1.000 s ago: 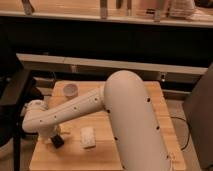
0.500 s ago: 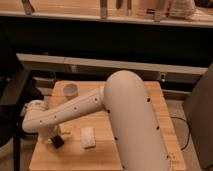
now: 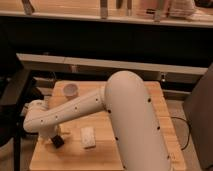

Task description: Place the eraser on the white sponge

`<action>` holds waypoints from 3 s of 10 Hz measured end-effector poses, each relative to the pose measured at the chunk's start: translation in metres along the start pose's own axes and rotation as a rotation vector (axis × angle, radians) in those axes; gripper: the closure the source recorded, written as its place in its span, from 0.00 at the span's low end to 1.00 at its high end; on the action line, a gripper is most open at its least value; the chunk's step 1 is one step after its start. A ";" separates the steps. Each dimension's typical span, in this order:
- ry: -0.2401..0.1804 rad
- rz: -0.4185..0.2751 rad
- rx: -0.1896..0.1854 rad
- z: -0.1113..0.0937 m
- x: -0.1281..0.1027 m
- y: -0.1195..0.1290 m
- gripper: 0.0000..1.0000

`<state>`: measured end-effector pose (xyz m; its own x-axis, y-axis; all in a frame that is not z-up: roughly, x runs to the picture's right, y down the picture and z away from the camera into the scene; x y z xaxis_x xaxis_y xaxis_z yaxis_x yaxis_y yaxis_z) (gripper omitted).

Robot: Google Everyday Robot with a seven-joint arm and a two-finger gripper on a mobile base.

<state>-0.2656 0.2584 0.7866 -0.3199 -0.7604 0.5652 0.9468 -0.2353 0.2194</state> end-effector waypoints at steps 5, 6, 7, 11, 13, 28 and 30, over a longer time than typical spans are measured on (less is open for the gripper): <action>-0.031 -0.034 0.041 0.020 0.002 -0.007 0.20; -0.036 -0.037 0.040 0.023 0.002 -0.009 0.23; -0.042 -0.039 0.036 0.026 0.002 -0.010 0.31; -0.050 -0.053 0.021 0.027 0.001 -0.018 0.72; -0.051 -0.049 0.019 0.022 0.001 -0.016 0.92; -0.020 -0.010 0.021 -0.018 0.010 0.022 1.00; -0.021 0.008 0.024 -0.022 0.007 0.035 1.00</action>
<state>-0.2342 0.2319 0.7804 -0.3134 -0.7493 0.5834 0.9483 -0.2143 0.2341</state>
